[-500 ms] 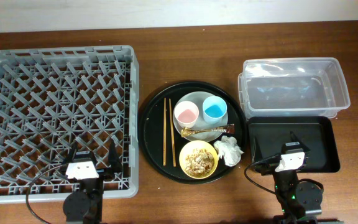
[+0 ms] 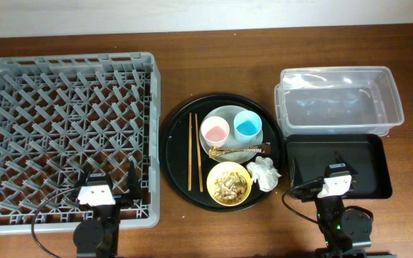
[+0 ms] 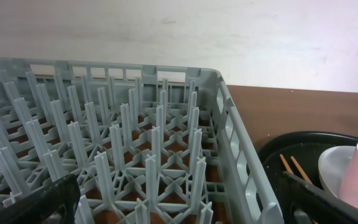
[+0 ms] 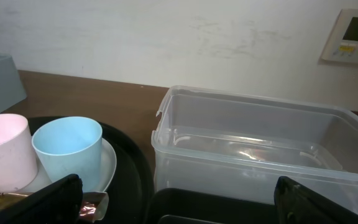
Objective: Sort waste into correct bins and load items into the dishwasher rack
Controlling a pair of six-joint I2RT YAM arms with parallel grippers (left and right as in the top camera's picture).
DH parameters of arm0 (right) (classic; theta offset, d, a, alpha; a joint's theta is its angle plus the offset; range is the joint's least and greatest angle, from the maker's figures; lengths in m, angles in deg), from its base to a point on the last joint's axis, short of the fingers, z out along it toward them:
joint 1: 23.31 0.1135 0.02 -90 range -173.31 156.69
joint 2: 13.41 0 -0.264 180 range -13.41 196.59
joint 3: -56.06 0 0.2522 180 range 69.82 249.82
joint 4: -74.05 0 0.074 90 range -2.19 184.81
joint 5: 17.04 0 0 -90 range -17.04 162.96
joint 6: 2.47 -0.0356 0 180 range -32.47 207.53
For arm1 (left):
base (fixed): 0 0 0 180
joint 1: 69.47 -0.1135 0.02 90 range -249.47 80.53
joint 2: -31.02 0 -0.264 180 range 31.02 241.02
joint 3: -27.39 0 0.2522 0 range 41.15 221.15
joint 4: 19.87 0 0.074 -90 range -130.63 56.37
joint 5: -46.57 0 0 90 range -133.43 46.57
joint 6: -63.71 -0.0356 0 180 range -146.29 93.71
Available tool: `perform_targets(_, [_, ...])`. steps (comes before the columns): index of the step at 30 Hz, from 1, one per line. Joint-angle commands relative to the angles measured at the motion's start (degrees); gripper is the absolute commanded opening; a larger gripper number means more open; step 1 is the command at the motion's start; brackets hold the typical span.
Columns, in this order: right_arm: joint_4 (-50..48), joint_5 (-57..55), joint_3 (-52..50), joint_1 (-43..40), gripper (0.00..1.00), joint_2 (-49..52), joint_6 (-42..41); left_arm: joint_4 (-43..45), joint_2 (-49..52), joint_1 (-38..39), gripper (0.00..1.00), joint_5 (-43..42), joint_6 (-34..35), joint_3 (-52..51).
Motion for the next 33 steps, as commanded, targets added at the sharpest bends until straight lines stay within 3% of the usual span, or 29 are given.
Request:
perform_targets(1, [0.09, -0.68, -0.42, 0.31, 0.99, -0.26, -0.07, -0.24, 0.22, -0.35, 0.99, -0.92, -1.11, -0.13])
perform_targets(26, [0.09, -0.68, -0.42, 0.31, 0.99, -0.26, -0.07, 1.62, 0.22, -0.35, 0.99, -0.31, -1.11, -0.13])
perform_targets(29, [0.09, -0.68, -0.42, 0.31, 0.99, -0.26, -0.07, 3.56, 0.22, -0.35, 0.99, -3.32, -0.68, -0.13])
perform_targets(31, [0.09, -0.68, -0.42, 0.31, 0.99, -0.26, -0.07, 10.56, 0.2, -0.35, 0.99, -17.75, -0.44, 0.7])
perform_targets(33, [0.09, -0.68, -0.42, 0.31, 0.99, -0.26, -0.07, 3.23, 0.96, -0.35, 0.99, -19.37, 2.08, 10.36])
